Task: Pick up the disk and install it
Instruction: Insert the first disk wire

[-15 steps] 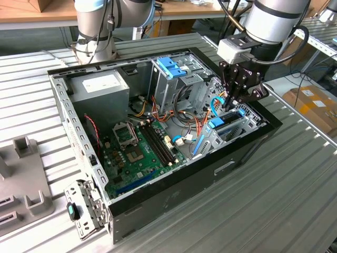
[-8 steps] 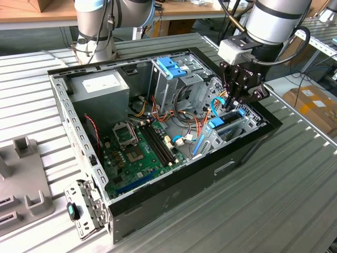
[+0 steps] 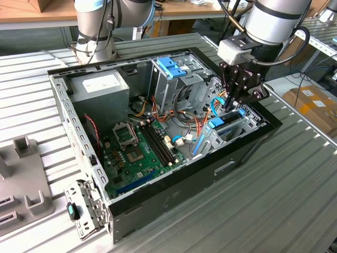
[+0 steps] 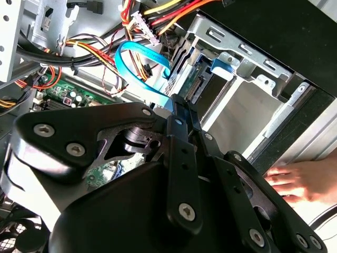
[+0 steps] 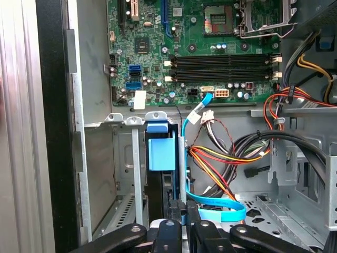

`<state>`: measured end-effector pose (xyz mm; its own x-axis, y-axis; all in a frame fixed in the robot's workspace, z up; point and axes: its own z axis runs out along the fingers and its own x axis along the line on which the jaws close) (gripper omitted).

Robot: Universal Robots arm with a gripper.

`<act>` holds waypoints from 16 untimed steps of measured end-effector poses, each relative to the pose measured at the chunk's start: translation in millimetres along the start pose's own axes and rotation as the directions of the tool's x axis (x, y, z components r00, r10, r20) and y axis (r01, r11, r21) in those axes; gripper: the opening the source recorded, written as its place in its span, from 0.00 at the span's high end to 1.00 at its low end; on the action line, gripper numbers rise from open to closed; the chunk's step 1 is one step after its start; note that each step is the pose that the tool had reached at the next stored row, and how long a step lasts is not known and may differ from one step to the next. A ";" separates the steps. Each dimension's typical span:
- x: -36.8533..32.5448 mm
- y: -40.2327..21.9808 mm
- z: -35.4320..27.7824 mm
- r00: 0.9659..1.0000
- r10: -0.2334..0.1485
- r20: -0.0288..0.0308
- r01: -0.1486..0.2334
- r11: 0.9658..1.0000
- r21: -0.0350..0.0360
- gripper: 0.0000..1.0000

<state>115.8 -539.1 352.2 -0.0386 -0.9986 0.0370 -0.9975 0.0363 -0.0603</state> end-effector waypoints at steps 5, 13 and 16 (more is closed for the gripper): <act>0.0 1.2 2.5 1.000 0.000 0.000 0.000 1.000 0.001 0.84; 0.5 5.2 3.3 1.000 -0.006 0.001 0.006 1.000 0.012 0.84; 0.5 5.3 3.4 1.000 -0.019 0.002 0.019 1.000 0.023 0.84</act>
<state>110.7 -539.6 348.4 -0.0199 -0.9991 0.0363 -0.9965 0.0169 -0.0822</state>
